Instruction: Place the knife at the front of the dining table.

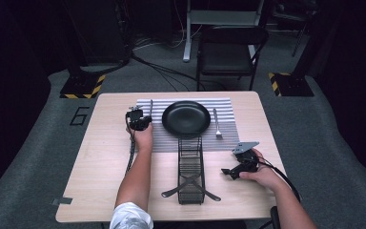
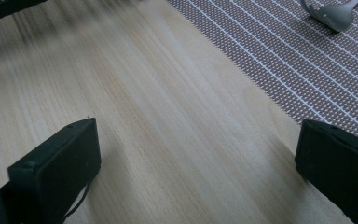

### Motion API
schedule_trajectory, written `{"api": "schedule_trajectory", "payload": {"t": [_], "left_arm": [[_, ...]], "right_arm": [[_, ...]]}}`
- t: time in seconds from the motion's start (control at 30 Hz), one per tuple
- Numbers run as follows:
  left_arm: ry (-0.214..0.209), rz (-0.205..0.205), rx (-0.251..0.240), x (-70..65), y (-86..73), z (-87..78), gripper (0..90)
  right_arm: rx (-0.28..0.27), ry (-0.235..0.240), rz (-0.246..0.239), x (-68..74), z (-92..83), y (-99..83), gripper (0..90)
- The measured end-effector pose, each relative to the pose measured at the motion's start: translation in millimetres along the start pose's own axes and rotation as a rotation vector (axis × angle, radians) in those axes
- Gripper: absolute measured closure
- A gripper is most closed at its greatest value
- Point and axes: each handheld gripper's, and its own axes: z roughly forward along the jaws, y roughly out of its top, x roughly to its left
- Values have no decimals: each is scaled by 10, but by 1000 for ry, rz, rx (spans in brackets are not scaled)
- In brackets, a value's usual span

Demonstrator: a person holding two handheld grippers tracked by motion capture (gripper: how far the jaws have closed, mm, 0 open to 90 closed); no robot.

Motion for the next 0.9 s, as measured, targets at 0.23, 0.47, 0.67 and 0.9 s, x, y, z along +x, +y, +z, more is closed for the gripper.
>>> {"api": "schedule_trajectory", "payload": {"t": [0.23,0.47,0.67,0.9], "left_arm": [[16,0,15,-8,-57,98,827],[23,-34,25,-22,-44,173,827],[29,-34,30,-52,-6,211,827],[29,-37,22,-48,-18,236,826]], "right_arm": [[0,0,0,0,0,0,0],[0,0,0,0,1,1,0],[1,0,0,1,2,2,0],[1,1,-1,1,4,5,0]]}}
